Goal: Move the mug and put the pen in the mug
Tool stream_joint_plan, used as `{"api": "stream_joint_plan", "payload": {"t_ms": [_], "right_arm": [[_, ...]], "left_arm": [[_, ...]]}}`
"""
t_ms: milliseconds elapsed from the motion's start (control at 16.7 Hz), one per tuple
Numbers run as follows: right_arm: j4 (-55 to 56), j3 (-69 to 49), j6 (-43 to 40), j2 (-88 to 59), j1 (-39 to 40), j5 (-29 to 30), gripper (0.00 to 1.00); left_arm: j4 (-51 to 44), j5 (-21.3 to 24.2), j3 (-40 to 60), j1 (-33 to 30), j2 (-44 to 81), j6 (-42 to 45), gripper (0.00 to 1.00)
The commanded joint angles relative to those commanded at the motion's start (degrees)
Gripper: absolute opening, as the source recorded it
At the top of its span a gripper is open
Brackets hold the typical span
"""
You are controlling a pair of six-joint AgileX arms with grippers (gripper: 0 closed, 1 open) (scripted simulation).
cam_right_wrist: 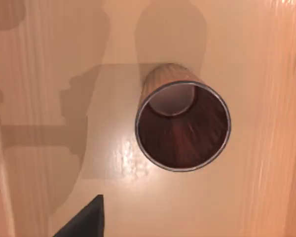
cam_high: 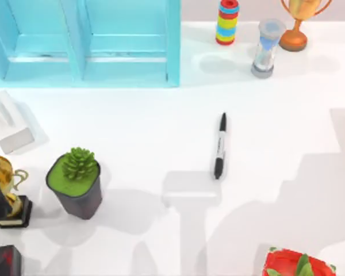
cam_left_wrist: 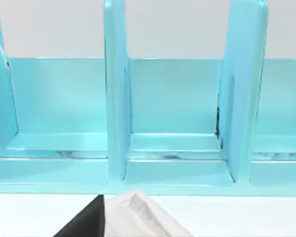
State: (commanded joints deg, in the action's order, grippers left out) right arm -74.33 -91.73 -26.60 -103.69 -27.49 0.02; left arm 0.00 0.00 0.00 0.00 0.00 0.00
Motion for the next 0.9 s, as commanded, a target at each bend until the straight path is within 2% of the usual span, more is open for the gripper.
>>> {"api": "stream_joint_plan", "payload": {"t_ms": [180, 540, 900], "right_arm": [[-3.6, -4.2, -1.3, -4.3, -1.3, 0.0, 1.0], [-3.6, -4.2, -1.3, -4.5, -1.2, 0.0, 1.0], [7.1, 4.9, -1.1, -6.1, -1.2, 0.0, 1.0]], "left_arm": [[0.0, 0.0, 0.0, 0.0, 0.0, 0.0, 1.0], [0.0, 0.0, 0.0, 0.0, 0.0, 0.0, 1.0], [0.0, 0.0, 0.0, 0.0, 0.0, 0.0, 1.0]]}}
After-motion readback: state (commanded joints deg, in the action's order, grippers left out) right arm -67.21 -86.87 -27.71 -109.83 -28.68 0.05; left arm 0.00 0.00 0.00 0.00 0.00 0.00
